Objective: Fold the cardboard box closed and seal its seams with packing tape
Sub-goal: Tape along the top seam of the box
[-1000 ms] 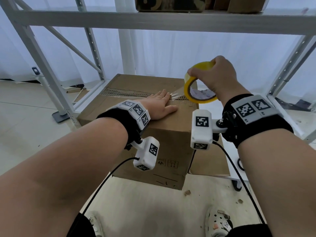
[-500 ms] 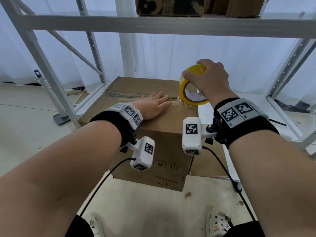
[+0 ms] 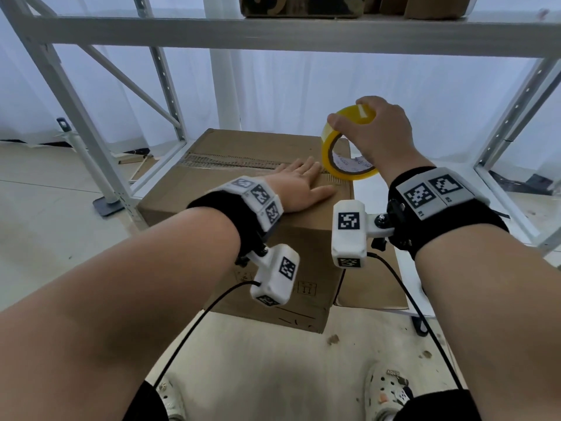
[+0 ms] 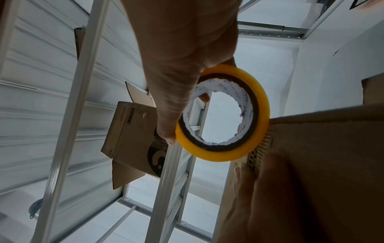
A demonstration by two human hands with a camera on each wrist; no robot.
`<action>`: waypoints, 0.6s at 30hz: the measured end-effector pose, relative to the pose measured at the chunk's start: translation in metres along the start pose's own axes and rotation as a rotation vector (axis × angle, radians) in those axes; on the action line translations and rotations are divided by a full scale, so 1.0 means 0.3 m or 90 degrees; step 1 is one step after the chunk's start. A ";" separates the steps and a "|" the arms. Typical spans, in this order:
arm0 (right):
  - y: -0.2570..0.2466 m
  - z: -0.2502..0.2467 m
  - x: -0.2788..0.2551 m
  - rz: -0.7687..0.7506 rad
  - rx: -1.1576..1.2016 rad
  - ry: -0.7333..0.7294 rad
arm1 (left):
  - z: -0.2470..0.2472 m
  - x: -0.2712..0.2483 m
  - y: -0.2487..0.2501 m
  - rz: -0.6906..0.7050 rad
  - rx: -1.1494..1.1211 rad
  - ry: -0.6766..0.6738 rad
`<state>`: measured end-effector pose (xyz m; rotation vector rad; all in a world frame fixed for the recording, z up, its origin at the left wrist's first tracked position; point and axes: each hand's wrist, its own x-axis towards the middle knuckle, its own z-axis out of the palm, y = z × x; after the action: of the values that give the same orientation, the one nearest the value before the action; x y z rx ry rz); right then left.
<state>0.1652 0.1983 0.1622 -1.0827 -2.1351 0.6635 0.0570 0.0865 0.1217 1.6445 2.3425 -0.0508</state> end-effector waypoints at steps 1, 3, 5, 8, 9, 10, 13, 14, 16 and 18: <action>0.004 -0.002 0.001 0.001 -0.005 0.002 | -0.004 0.011 0.021 0.009 -0.002 0.000; 0.009 -0.006 0.001 0.015 0.005 0.010 | -0.014 0.016 0.017 0.018 -0.005 0.004; 0.010 -0.007 -0.001 0.045 0.045 0.020 | -0.018 0.010 -0.020 0.035 -0.010 0.010; 0.003 0.000 -0.008 0.087 0.107 0.019 | -0.012 0.001 -0.046 0.048 -0.003 0.012; 0.001 0.003 -0.011 0.093 0.119 0.018 | -0.009 0.005 -0.044 0.049 0.000 0.011; 0.000 0.005 -0.013 0.095 0.128 0.020 | -0.009 0.009 -0.041 0.047 0.001 0.011; -0.003 0.010 -0.020 0.100 0.144 0.029 | -0.012 0.013 -0.038 0.038 -0.001 0.011; -0.004 0.012 -0.021 0.102 0.149 0.033 | -0.011 0.011 -0.039 0.036 0.000 0.013; -0.003 0.007 -0.020 0.105 0.157 0.044 | -0.006 0.009 -0.041 0.032 -0.006 0.018; 0.015 -0.016 -0.012 0.109 0.153 0.053 | -0.003 0.011 -0.043 0.031 -0.015 0.026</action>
<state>0.1726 0.1984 0.1613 -1.1448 -1.8515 0.9139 0.0437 0.0851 0.1200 1.7057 2.3228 0.0200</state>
